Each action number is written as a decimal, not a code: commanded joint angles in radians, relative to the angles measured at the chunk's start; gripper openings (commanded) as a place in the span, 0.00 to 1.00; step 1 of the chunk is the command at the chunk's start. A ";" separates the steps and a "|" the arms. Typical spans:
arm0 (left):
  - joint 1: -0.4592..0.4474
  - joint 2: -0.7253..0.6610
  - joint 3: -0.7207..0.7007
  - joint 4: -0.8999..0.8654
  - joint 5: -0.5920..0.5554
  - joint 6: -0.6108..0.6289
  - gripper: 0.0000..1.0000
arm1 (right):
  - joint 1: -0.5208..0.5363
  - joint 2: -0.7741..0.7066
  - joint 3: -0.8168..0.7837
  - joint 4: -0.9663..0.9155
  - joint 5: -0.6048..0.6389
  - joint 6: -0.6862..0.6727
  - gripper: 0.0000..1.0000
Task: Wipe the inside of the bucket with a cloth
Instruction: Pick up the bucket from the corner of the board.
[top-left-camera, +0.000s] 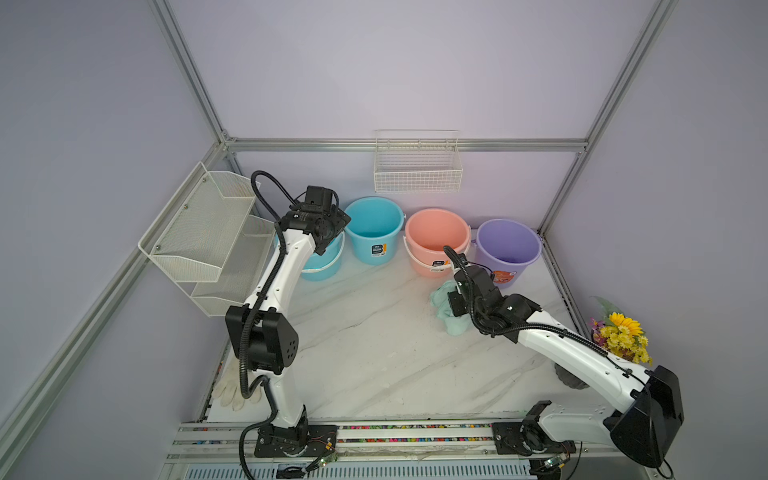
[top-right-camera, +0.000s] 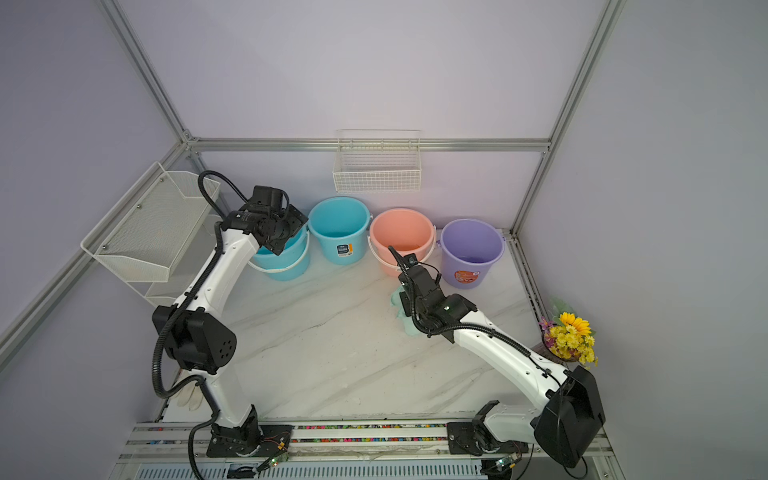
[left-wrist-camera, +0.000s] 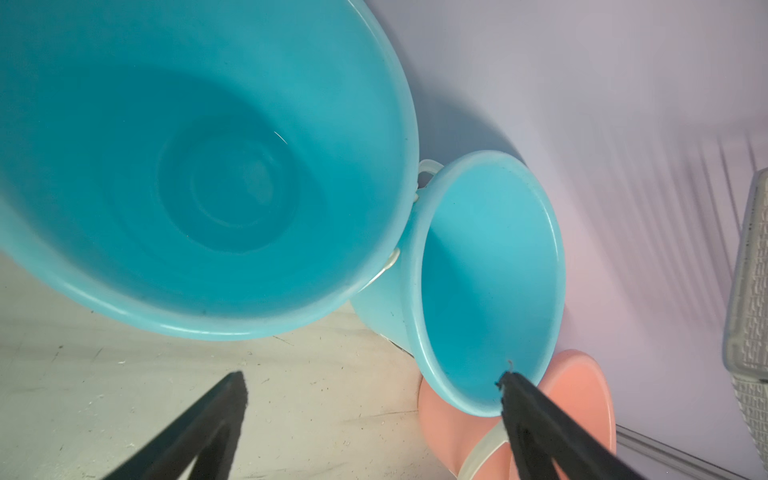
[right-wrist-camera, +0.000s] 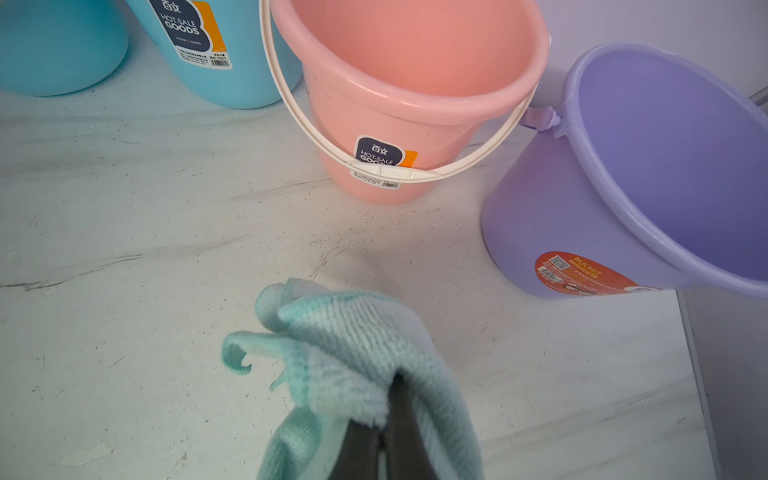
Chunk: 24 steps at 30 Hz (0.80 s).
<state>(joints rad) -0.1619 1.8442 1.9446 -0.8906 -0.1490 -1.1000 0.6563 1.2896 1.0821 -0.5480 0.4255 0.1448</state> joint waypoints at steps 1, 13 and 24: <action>0.025 -0.043 -0.051 0.048 -0.100 -0.144 0.96 | -0.004 -0.008 0.043 0.000 -0.011 0.015 0.00; 0.100 0.040 -0.040 -0.051 -0.105 -0.411 0.88 | -0.004 -0.043 0.035 -0.025 0.014 0.003 0.00; 0.150 0.076 -0.069 -0.071 -0.065 -0.476 0.77 | -0.004 -0.051 0.022 -0.030 0.026 -0.003 0.00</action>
<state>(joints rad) -0.0341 1.9106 1.8679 -0.9512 -0.2085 -1.5341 0.6563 1.2583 1.0969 -0.5720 0.4324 0.1440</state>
